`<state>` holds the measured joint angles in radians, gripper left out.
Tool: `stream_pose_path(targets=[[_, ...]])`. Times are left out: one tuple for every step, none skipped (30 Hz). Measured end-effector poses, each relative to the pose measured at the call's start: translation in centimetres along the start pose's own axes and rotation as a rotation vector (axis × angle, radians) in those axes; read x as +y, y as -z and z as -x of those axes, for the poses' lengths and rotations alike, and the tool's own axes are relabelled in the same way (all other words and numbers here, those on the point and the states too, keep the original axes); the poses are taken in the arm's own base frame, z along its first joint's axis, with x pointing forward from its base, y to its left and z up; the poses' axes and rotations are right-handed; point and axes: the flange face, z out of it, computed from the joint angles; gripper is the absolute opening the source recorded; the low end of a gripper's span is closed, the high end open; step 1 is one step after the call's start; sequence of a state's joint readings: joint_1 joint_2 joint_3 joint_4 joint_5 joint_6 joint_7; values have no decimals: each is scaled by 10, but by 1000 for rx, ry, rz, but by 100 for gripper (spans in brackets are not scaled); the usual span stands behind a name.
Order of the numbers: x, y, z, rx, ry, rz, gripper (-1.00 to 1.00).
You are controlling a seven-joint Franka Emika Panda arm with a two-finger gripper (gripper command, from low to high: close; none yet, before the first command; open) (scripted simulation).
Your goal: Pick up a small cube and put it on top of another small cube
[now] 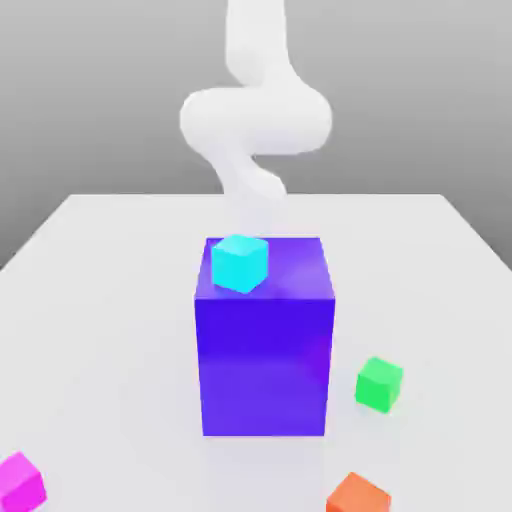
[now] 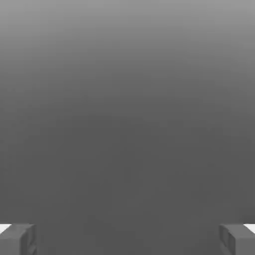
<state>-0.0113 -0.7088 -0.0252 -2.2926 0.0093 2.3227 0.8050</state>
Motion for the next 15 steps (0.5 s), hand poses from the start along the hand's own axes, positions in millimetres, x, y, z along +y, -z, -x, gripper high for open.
stream_pose_path(targets=[[4,-18,-7,-17,-20,20,0],[8,-35,-13,-32,-39,40,0],[14,-52,-19,-47,-58,59,0],[19,-69,-24,-61,-78,79,0],[25,-86,-30,-75,-97,98,0],[32,-102,-34,-88,-116,118,0],[40,-119,-39,-101,-136,138,0],[48,-135,-43,-113,-156,158,0],[56,-151,-47,-125,-176,178,0],[66,-167,-50,-137,-196,199,0],[75,-183,-53,-148,-216,219,0],[86,-199,-56,-159,-236,240,0],[97,-214,-58,-169,-256,262,0],[108,-230,-60,-179,-276,283,0],[120,-244,-61,-189,-296,305,0]])
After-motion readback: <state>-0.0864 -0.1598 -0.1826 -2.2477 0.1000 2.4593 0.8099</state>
